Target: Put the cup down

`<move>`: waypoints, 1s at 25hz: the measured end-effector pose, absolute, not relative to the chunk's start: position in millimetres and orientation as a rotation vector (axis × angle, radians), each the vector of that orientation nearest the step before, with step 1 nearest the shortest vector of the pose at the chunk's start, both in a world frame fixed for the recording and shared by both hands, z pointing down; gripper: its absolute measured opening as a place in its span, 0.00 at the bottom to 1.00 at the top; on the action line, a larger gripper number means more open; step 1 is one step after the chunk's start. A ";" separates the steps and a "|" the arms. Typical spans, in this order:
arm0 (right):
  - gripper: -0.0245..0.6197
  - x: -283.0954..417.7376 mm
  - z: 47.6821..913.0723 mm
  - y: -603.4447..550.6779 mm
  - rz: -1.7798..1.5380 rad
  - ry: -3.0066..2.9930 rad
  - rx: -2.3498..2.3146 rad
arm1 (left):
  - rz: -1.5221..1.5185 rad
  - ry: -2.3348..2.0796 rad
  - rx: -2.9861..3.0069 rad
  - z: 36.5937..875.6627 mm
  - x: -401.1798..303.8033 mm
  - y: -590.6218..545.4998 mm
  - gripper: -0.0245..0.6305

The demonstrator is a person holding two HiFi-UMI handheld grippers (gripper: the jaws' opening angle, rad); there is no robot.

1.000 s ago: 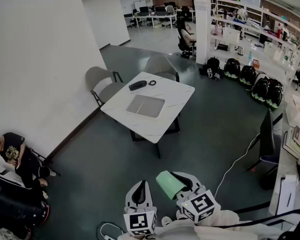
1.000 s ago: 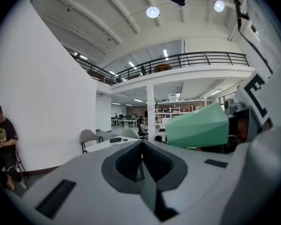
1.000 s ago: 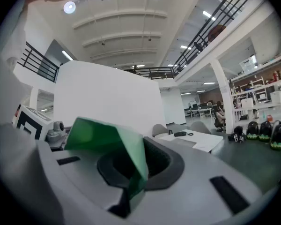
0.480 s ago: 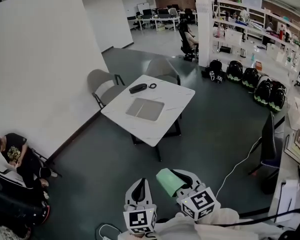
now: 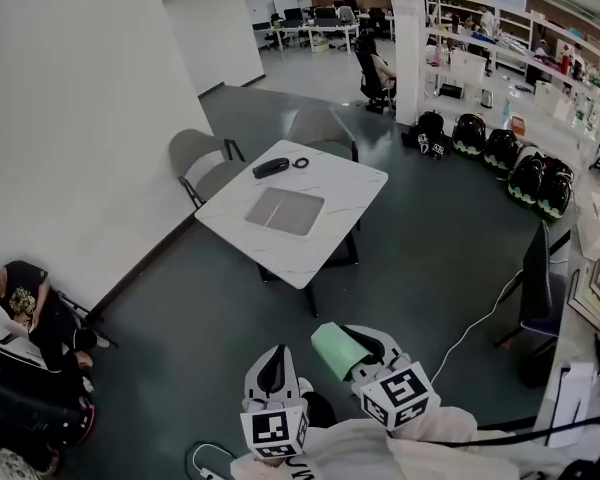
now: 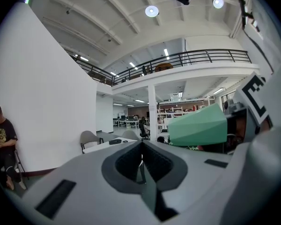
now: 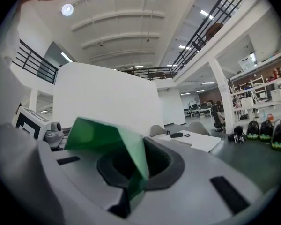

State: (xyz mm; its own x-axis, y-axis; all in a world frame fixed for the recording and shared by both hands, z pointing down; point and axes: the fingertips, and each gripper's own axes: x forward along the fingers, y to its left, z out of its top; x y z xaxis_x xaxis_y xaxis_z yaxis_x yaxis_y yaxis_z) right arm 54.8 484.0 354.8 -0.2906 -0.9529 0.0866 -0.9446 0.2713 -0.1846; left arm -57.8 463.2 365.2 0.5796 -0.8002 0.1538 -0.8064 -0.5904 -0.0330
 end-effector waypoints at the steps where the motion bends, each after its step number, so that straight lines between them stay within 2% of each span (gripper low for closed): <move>1: 0.06 56.5 356.1 479.4 -0.312 2.470 -1.848 | 0.235 -1.399 2.757 366.7 -55.9 458.2 0.05; 10: 0.06 61.8 378.5 411.5 -0.349 2.464 -1.893 | 0.235 -1.369 2.758 386.5 -53.1 387.7 0.05; 25: 0.06 42.2 401.4 194.8 -0.485 2.388 -2.030 | 0.349 -1.188 2.779 405.5 -67.2 158.5 0.05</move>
